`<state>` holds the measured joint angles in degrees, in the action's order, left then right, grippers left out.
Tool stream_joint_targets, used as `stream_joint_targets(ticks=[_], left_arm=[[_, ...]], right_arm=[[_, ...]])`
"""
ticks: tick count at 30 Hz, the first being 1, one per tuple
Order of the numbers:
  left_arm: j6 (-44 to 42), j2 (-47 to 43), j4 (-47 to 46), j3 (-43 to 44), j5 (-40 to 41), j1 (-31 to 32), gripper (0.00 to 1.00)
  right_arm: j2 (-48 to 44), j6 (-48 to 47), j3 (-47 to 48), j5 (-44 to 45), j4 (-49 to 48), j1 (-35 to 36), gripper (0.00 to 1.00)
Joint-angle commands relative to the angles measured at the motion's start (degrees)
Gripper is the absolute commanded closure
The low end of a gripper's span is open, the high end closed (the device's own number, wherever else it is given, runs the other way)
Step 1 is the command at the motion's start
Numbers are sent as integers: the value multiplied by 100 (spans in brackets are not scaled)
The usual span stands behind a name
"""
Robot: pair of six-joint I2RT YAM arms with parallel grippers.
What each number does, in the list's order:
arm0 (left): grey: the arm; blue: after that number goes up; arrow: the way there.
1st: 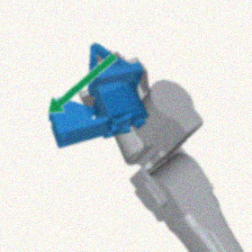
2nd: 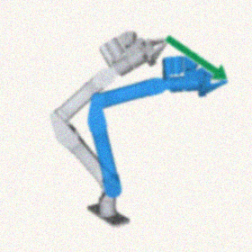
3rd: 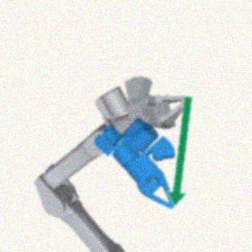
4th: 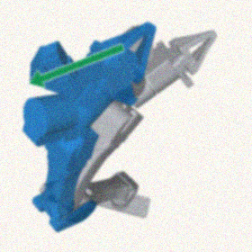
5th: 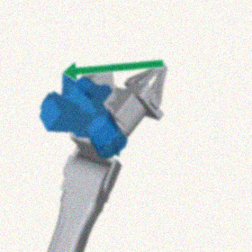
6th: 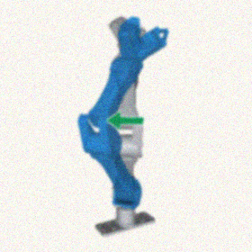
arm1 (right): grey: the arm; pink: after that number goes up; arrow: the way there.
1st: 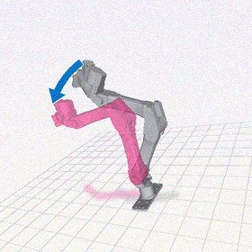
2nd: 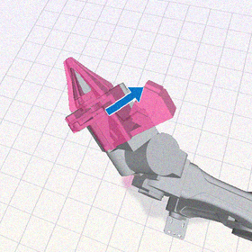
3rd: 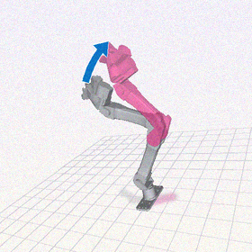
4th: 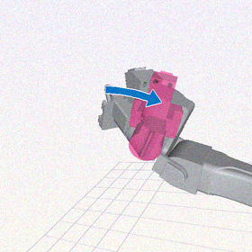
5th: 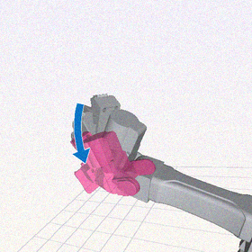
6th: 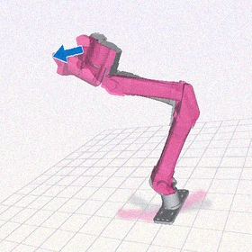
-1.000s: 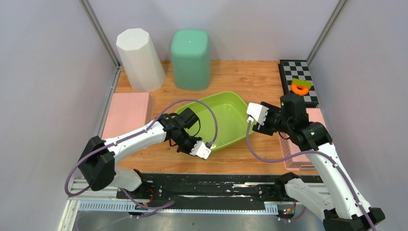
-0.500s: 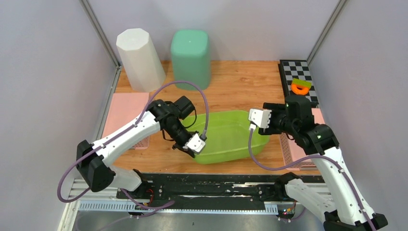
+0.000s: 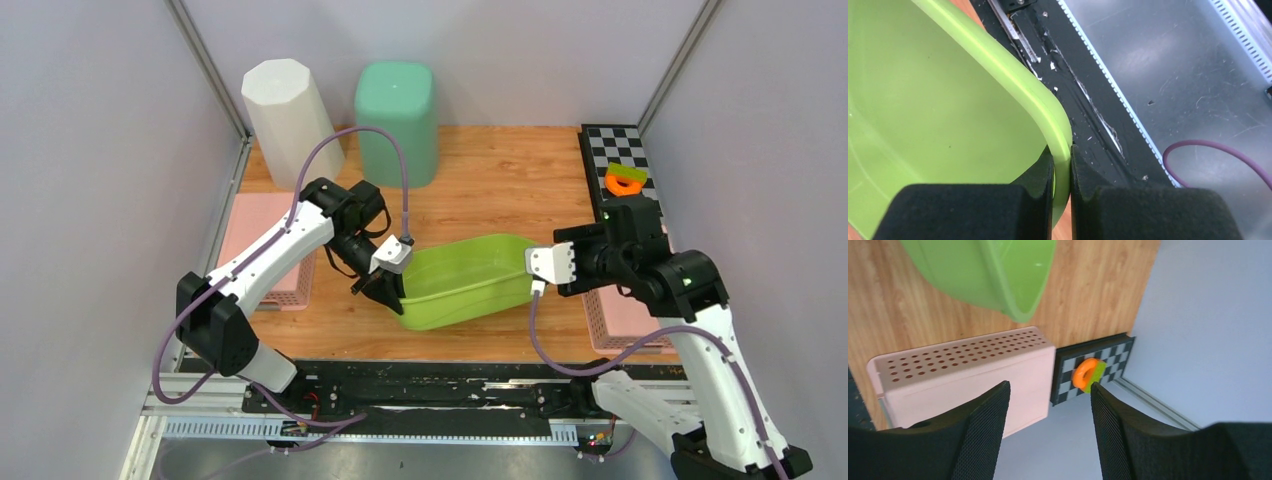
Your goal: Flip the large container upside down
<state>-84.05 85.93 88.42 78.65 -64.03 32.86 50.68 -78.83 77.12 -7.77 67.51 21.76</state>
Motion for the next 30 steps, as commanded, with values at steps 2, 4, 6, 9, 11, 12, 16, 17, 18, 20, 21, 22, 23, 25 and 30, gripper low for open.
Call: stream_joint_targets(ticks=[2,4,6,9,11,12,16,17,18,20,21,22,23,25,30], left_arm=[[-161,-28,327,-1,-736,-68,100],[-140,-52,328,-30,-787,-91,100],[-120,-67,325,-53,-824,-108,100],[-117,-96,326,-95,-879,-126,100],[-125,-102,325,-125,-918,-122,100],[-120,-109,329,-140,-933,-122,100],[-88,-146,327,-146,-962,-131,100],[-84,-155,329,-157,-967,-131,100],[-75,-168,332,-162,-973,-131,100],[-62,-189,332,-166,-973,-133,100],[-51,-197,331,-165,-972,-139,100],[-45,-200,330,-165,-971,-140,100],[-41,-200,328,-158,-973,-140,100],[-32,-196,325,-156,-986,-140,100],[22,-147,325,-100,-982,-156,100]], right_arm=[[65,-410,-807,-91,68,-9,38],[84,-439,-912,-273,-53,-9,39],[121,-453,-910,-473,-100,-13,40],[198,-495,-968,-638,-223,-14,42],[255,-523,-1075,-656,-434,-16,44],[278,-534,-1133,-653,-518,-14,45],[400,-580,-1287,-681,-780,-38,48],[429,-585,-1307,-698,-836,-53,49],[456,-609,-1320,-711,-877,-64,50],[522,-647,-1324,-732,-921,-77,53],[555,-667,-1316,-734,-924,-88,56],[582,-678,-1307,-747,-925,-85,58],[598,-700,-1293,-756,-921,-84,61],[630,-766,-1283,-794,-880,-85,67],[723,-877,-1223,-960,-700,-88,79]])
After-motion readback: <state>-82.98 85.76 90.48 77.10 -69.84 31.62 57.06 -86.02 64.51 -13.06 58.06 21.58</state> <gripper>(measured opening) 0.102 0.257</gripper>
